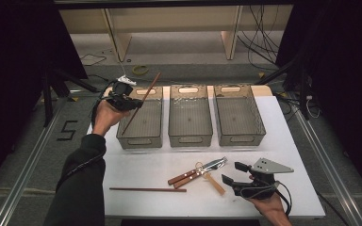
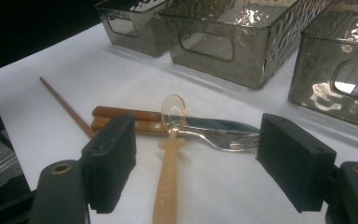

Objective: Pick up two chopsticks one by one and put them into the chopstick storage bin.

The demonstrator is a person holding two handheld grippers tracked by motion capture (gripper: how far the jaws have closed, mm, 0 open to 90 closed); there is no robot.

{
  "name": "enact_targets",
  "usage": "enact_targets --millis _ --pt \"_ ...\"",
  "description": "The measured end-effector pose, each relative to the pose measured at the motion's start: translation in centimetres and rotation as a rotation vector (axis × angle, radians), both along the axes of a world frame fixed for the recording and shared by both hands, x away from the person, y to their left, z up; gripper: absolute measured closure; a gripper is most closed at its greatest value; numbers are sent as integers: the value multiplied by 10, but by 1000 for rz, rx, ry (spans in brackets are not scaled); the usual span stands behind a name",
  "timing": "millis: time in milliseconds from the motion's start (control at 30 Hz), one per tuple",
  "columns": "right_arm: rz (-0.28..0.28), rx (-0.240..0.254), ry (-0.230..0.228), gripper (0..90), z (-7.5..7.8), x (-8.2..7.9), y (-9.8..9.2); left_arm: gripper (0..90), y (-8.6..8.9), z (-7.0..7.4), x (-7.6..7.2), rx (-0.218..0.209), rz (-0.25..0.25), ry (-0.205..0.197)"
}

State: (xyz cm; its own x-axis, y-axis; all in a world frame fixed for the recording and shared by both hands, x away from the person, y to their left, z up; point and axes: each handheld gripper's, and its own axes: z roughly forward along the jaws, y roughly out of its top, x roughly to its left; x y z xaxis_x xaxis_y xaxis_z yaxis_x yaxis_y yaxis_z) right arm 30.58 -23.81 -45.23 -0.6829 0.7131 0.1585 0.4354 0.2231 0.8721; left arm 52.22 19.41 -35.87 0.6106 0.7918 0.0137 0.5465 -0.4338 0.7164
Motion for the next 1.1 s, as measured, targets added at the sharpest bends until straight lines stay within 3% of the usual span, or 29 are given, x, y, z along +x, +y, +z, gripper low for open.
enact_targets --millis 400,600,733,867,1000,1100 --pt "3 1 7 290 -1 0 1 833 11 -35 7 -8 76 38" --pt "4 -1 10 289 -1 1 1 825 13 -44 10 -17 108 55" --pt "5 1 7 290 -1 0 0 732 15 -44 8 -42 116 68" --pt "5 0 6 289 -1 0 0 558 15 -42 0 -72 100 82" --pt "4 0 6 289 -1 0 0 386 13 -36 -16 -81 63 65" --pt "6 -2 4 290 -1 0 0 330 11 -32 -32 -100 10 60"
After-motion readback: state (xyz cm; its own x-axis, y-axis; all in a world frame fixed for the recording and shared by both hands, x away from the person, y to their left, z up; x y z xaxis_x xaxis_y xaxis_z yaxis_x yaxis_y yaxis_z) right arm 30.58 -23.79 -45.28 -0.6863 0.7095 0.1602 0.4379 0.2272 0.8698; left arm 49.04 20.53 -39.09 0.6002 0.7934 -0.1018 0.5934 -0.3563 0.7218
